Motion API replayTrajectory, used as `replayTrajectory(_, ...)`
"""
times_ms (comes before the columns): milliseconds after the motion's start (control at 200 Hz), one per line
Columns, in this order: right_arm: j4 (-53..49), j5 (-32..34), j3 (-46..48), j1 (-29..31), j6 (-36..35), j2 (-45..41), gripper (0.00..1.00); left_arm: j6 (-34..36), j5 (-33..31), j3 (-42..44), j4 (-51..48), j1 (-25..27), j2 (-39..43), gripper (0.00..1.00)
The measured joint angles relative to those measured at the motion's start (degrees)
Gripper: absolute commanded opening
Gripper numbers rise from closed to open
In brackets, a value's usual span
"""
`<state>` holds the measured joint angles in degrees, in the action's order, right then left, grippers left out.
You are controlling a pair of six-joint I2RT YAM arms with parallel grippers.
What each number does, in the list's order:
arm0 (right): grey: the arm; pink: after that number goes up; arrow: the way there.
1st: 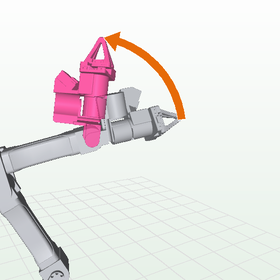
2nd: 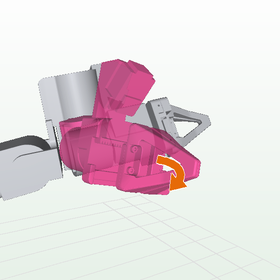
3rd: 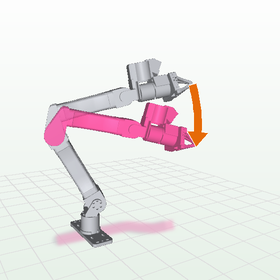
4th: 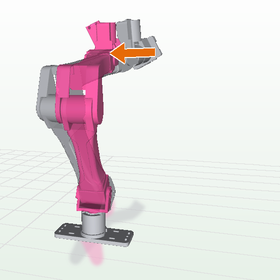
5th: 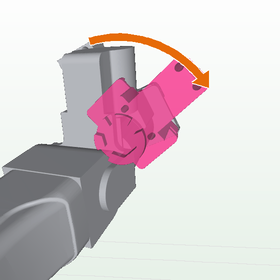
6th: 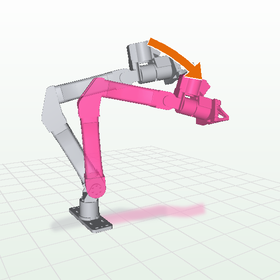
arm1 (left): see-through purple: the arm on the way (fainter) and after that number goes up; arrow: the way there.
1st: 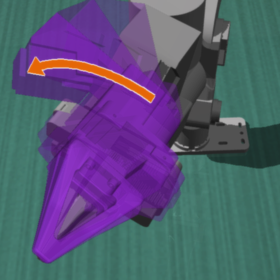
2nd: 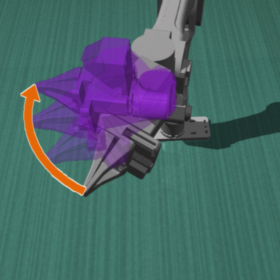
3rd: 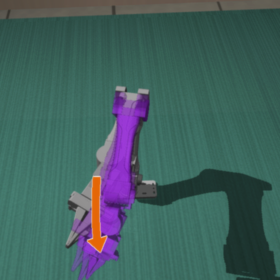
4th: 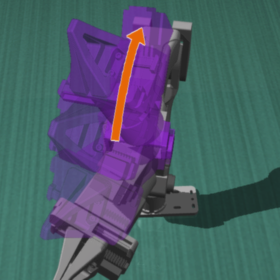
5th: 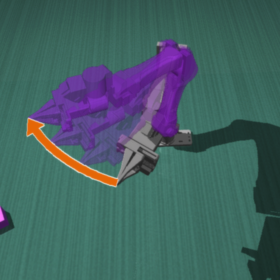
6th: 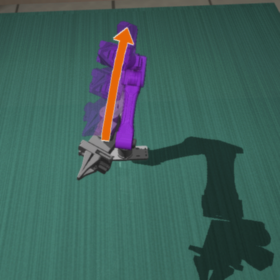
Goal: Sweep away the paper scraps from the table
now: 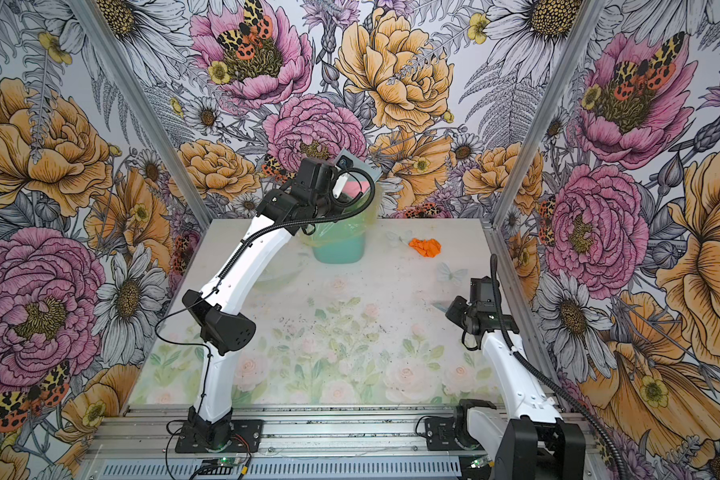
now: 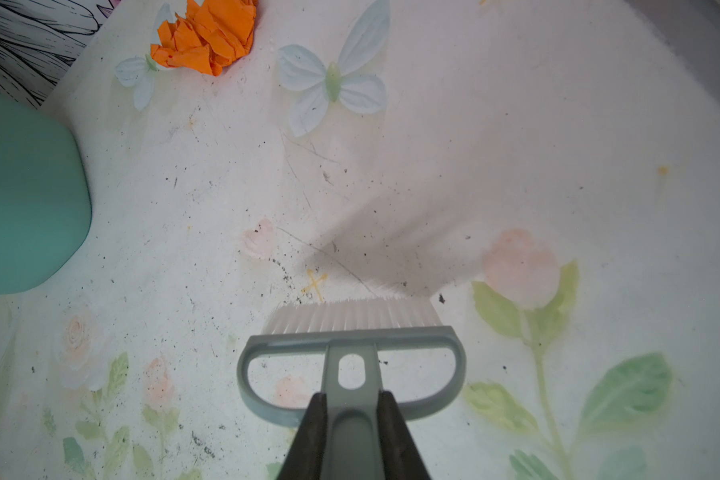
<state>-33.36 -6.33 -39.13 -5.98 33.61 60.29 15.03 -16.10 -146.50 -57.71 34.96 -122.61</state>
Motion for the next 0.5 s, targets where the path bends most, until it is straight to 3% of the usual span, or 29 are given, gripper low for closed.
replayTrajectory(500, 0.0, 0.0, 0.0, 0.0, 0.0, 0.4, 0.0, 1.1, -0.8, -2.5, 0.0, -5.3, -1.6, 0.0)
